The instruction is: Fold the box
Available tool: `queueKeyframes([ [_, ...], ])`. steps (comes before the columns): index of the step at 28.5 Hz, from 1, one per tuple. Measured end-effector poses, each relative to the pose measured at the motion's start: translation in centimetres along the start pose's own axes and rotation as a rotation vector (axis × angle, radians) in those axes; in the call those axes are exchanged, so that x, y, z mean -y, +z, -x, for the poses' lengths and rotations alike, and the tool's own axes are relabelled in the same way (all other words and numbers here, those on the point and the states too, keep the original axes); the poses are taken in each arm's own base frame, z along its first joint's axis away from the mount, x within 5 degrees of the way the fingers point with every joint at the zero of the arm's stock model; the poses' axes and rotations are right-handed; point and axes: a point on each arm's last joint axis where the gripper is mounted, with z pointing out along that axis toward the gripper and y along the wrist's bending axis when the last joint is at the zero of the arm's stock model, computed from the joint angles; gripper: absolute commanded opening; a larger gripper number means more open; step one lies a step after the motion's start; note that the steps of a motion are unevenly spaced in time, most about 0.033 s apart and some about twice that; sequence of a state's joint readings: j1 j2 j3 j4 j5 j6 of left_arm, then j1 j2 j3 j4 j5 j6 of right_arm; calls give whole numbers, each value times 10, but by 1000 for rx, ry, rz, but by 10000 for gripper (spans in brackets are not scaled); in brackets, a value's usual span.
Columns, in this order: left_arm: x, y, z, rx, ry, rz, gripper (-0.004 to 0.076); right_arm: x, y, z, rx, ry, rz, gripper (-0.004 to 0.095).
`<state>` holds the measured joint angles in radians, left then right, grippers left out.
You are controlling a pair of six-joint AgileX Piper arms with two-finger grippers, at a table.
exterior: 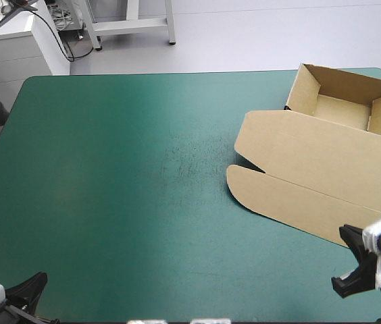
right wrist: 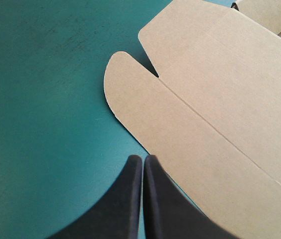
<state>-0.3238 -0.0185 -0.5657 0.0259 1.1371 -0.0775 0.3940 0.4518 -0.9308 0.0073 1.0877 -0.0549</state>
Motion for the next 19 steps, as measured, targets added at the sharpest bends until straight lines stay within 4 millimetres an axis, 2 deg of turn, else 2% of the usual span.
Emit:
queueKeyframes([
  [6, 8, 1, 5, 58, 30, -84, -8, -3, 10, -67, 118, 51, -9, -4],
  [10, 11, 11, -1, 40, 22, -120, -8, -4, 27, -94, 93, 71, -8, -4],
  [13, 13, 14, -3, 28, 19, -139, -8, -5, 35, -104, 100, 86, -7, -4],
  [19, 13, 14, -3, 30, 22, -142, -8, -5, 38, -104, 137, 90, -7, -4],
])
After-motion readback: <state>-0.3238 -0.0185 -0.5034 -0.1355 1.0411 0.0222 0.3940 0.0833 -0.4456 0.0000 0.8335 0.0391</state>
